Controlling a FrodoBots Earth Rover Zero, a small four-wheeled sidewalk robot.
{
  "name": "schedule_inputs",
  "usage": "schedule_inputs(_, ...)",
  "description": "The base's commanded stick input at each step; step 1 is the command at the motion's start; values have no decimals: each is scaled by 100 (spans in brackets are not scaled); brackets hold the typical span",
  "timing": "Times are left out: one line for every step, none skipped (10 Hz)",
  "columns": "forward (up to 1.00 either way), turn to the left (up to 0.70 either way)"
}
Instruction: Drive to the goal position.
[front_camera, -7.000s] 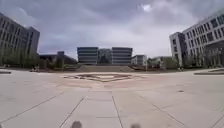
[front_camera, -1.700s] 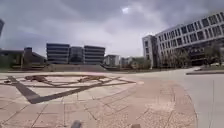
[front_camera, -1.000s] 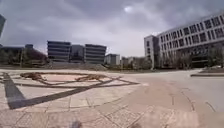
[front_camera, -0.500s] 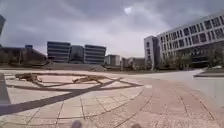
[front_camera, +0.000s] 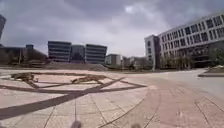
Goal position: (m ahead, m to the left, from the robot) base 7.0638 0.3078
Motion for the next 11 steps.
schedule_inputs(70, 2)
schedule_inputs(70, 2)
schedule_inputs(70, 2)
schedule_inputs(70, 2)
schedule_inputs(70, 2)
schedule_inputs(70, 2)
schedule_inputs(70, 2)
schedule_inputs(70, 2)
schedule_inputs(70, 2)
schedule_inputs(70, 1)
schedule_inputs(70, 0)
